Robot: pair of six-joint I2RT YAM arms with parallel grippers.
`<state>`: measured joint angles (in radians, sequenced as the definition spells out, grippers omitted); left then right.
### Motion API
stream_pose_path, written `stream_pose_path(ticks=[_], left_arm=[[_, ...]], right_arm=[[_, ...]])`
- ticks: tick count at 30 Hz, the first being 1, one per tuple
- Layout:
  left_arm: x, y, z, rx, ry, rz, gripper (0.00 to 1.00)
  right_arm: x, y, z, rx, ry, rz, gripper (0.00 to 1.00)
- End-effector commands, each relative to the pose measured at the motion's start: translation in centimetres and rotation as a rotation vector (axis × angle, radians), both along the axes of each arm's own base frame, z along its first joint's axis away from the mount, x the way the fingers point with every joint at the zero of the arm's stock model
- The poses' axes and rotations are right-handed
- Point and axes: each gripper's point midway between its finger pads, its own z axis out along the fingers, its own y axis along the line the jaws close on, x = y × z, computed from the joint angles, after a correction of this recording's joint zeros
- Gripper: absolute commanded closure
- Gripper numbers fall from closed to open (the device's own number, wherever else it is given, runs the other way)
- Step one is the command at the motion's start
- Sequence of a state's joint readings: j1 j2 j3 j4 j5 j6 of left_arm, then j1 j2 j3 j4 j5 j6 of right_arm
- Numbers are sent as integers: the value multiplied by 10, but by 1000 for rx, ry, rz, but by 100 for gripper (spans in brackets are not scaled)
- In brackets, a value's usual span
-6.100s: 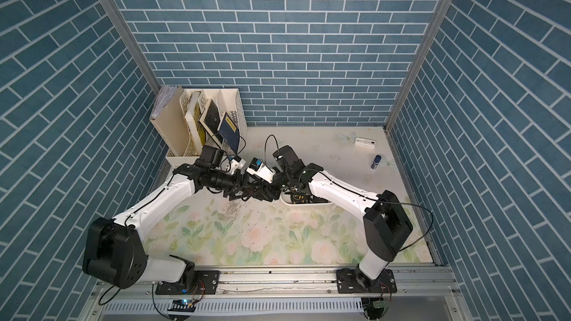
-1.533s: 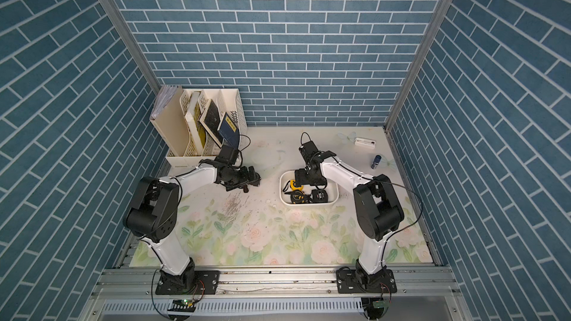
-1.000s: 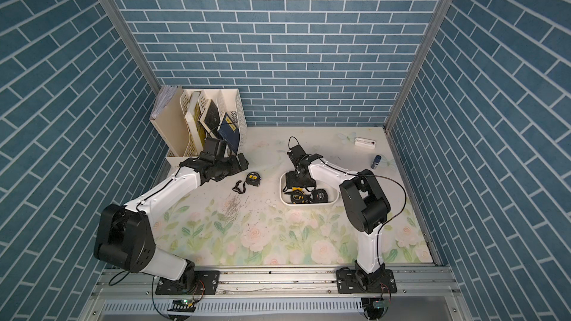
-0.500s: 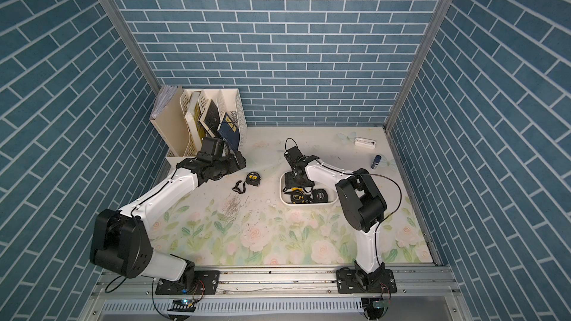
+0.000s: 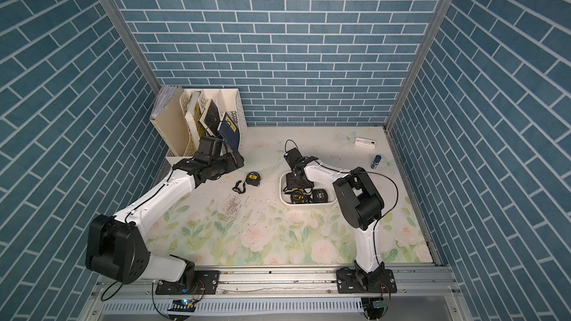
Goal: Take the tape measure out of the storage box
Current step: Pick up the tape measure from the storage box.
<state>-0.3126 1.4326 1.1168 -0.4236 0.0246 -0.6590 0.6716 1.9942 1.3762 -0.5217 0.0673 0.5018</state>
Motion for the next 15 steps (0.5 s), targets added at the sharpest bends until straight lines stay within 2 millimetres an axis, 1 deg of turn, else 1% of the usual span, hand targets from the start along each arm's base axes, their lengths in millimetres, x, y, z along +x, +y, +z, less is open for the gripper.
stream_pose_path(ticks=[1,2,4,6,8,9,11,12,15], left_arm=[[-1,5,7,9,-7,20,0],[-1,6,7,9,-7,20,0],[0,5,7,10,-7,21,0],[0,6,9,9,-10,23,0],[1,6,12,8,-18,25,0],[1,7,14,8,-23,26,0],[3,5,17,3,-30,21,0],[3,4,19,-2,-33,16,0],[6,-5,24,-39,-36,-13,0]], right_arm=[[-6,-5,-13,-30,25,-17,27],[-6,-5,-14,-30,27,-16,28],[-6,-6,-16,-37,27,-17,35],[-7,-7,-17,-40,29,-18,50],[-7,-7,-15,-42,24,-19,68],[-6,-9,-14,-46,22,-20,74],[-5,-10,-5,-46,-1,-20,82],[-3,-9,2,-36,-17,-12,85],[3,-7,35,-7,-98,23,91]])
